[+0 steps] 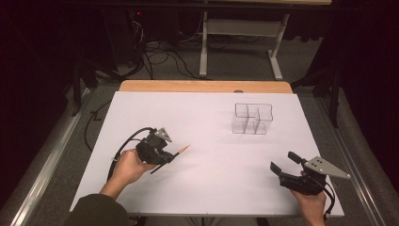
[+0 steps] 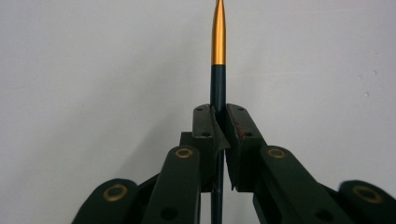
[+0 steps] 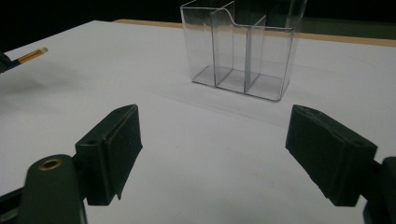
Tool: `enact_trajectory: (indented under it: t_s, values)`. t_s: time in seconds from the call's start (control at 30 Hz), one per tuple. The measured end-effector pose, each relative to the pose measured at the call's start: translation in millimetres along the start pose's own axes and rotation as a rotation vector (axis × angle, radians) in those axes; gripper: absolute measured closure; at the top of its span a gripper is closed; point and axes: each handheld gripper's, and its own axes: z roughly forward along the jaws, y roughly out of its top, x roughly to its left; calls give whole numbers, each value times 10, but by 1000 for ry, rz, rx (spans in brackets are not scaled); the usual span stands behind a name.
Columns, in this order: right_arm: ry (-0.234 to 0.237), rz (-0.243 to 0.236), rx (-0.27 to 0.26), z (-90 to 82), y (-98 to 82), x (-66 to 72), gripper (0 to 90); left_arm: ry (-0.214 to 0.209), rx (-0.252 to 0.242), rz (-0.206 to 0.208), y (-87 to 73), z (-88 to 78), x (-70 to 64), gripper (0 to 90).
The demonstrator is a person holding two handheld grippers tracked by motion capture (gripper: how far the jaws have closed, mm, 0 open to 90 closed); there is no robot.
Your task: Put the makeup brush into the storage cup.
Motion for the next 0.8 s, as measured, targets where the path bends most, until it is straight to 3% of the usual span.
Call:
enact_trajectory:
  t_s: [0.23,0.47,0.8]
  values:
    - [0,2,-2,-3,0,2,200,-5,-37,-6,-25,-39,-44,829]
    - [-3,-2,-8,-11,2,9,203,-8,-107,-18,-66,-86,-104,829]
    - [-1,-7,-6,-9,4,20,203,-9,-151,-14,-100,-101,-189,829]
